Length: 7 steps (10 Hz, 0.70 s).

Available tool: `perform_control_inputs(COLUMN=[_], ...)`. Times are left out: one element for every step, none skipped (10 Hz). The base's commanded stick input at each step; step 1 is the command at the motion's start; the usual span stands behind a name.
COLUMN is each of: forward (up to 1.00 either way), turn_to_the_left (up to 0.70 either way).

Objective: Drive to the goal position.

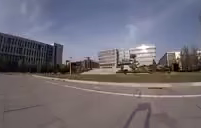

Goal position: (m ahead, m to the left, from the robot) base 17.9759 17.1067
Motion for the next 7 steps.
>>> perform_control_inputs(forward=[0.7, 0.7, 0.7, 0.7, 0.7, 0.7, 0.7], turn_to_the_left=[0.0, 0.0, 0.0, 0.0, 0.0, 0.0, 0.0])
